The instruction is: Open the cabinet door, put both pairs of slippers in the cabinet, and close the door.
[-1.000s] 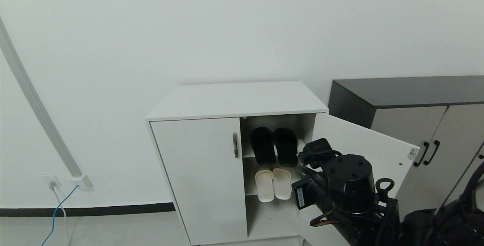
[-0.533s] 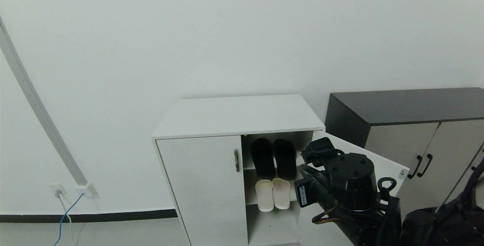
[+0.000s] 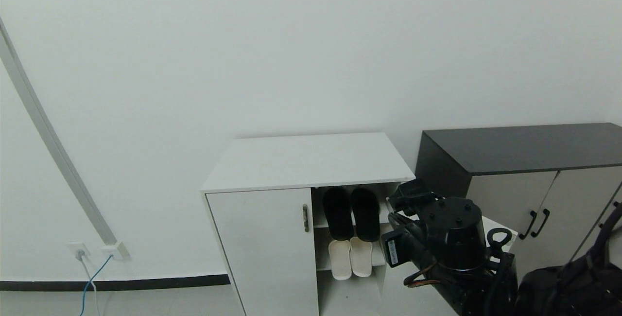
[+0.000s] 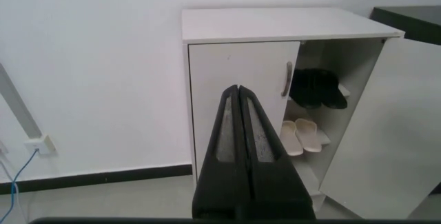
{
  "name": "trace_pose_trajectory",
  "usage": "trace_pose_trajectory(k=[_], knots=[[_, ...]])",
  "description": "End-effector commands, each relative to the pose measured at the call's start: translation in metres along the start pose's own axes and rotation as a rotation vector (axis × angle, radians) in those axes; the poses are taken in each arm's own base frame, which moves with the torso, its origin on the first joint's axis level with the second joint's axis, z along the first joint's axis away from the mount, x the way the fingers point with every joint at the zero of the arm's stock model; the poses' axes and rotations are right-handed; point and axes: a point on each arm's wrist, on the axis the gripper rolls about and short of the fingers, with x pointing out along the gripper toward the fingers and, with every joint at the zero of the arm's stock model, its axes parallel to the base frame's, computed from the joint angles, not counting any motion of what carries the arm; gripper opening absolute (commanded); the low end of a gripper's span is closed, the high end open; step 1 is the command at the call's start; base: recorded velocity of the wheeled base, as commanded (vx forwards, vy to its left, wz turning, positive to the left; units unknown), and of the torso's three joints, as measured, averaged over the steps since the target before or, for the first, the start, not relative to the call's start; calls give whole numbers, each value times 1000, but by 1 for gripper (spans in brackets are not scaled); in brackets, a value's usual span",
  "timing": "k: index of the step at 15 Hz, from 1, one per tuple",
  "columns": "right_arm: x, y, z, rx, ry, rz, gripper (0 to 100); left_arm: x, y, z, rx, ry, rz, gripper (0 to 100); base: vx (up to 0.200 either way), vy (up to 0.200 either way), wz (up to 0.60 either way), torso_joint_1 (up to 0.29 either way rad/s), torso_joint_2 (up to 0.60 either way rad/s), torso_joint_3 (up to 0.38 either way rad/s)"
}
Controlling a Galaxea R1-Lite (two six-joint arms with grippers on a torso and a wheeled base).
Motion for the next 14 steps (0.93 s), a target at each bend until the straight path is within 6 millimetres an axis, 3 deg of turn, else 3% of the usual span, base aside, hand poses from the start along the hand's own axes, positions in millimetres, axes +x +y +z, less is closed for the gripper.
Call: trace_pose_trajectory(k=[1,3,13,14], knots=[[0,0,-1,-3,4,-1,0,0,0,0,0,0,-2,0,0,0,-600,22,-2,-17],[1,-1,-1,-2,4,-6,0,0,0,0,0,1,0,0,0,0,-600,10,-2,0],[5,-5,-3,3,7,-13,0,0,0,0,0,0,0,0,0,0,0,0,0,0],[5,-4,-3,2,8,-13,0,0,0,0,0,0,0,0,-200,0,0,7,7,2]])
